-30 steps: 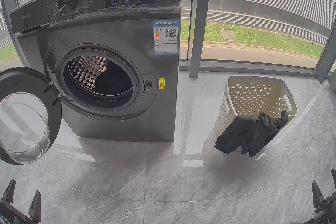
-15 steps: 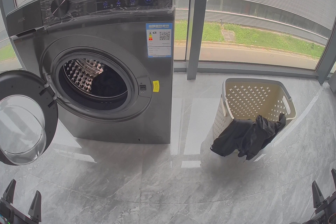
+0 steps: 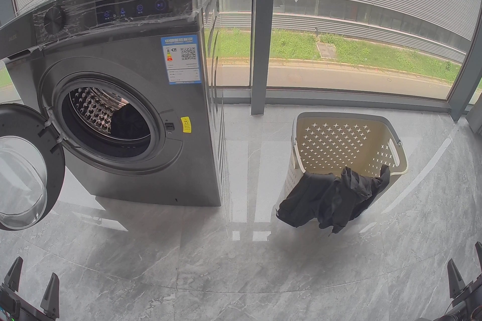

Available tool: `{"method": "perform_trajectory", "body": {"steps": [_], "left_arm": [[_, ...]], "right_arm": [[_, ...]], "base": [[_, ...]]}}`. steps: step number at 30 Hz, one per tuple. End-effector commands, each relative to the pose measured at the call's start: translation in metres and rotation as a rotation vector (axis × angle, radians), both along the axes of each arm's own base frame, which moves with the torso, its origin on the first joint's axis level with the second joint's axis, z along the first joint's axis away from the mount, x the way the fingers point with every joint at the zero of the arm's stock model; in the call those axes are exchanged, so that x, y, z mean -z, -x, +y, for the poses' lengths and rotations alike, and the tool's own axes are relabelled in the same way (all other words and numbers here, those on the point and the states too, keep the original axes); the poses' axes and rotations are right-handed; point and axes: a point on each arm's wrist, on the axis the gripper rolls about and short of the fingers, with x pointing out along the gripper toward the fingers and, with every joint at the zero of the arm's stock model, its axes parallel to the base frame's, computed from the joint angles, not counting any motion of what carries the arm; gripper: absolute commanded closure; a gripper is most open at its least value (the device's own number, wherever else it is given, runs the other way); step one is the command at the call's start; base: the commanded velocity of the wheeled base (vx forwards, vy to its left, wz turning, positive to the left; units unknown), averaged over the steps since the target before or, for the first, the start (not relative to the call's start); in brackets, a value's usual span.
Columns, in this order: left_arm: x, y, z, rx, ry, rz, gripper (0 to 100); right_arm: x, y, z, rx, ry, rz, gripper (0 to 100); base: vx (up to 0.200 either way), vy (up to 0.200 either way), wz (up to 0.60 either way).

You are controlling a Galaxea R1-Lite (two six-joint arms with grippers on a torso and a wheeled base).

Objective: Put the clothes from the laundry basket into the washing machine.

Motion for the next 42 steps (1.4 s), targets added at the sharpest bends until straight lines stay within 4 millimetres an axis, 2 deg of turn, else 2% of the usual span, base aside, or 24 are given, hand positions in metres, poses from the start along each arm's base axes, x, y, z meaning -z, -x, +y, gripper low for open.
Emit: {"method": "perform_trajectory", "body": {"steps": [1, 15, 21, 40, 42], "left_arm": [[0.0048, -0.0001, 0.0000, -0.002, 0.000, 0.001, 0], [0.0048, -0.0001, 0.0000, -0.002, 0.000, 0.001, 0], [0.0049, -0.0001, 0.0000, 0.000, 0.000, 0.003, 0], [0.0048, -0.0001, 0.0000, 0.000, 0.002, 0.001, 0], [0.0048, -0.0001, 0.0000, 0.000, 0.002, 0.001, 0]], "right_arm": [[0.0048, -0.0012, 0.0000, -0.002, 0.001, 0.016, 0], [0.0048, -0.0012, 0.0000, -0.004, 0.002, 0.016, 0], [0.0048, -0.0012, 0.0001, -0.010, 0.001, 0.016, 0], [0.0048, -0.0012, 0.0002, -0.008, 0.001, 0.016, 0], [0.0048, -0.0012, 0.0001, -0.010, 0.001, 0.016, 0]], "base": [[0.000, -0.200, 0.00], [0.000, 0.000, 0.00], [0.000, 0.000, -0.60], [0.000, 0.000, 0.00], [0.000, -0.200, 0.00]]}}
